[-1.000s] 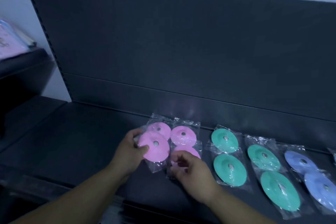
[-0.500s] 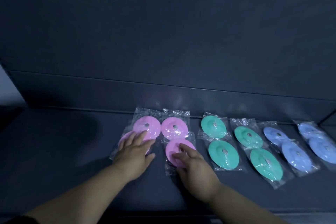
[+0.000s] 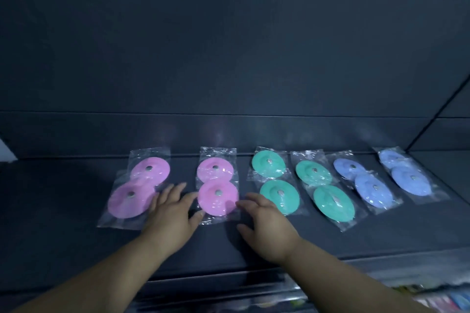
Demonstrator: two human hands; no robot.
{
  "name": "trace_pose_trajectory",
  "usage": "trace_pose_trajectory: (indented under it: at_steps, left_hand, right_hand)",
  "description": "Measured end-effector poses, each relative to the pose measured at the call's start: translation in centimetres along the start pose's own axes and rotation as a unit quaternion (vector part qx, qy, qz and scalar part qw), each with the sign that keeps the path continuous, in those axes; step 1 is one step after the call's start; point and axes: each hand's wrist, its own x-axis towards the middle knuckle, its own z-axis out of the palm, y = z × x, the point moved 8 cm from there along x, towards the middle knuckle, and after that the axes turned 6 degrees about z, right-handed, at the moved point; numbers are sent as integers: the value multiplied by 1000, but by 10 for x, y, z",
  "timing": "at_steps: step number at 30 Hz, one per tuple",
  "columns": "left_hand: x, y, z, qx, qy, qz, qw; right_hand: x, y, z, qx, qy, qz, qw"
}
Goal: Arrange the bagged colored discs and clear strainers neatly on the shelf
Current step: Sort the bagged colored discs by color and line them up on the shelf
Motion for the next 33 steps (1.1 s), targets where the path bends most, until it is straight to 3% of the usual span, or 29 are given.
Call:
trace_pose_trajectory:
  at_steps: [6,11,17,22,27,33]
  left_hand:
    - [-27,153,30,-16,-51,146,988]
    - [-62,304,71,4,-103,245,964]
    - [-115,489,135,5,-152,358,921]
    - [-150,604,189,28,-210,408,888]
    - [-155,697,214,44,-217,459,860]
    - [-109,800,237,25,-203,497,843]
  right_hand:
    - [-90,106,-51,-20,79,93,992]
    - [-218,233,-93,-35,118,210,970]
    - [-401,376,-119,-34,146,373,915]
    - [-520,462,-118,-12,127,478,869]
    - [-569,522,-129,6,137,525,840]
    - [-563,601,-177,-11,159,545,823]
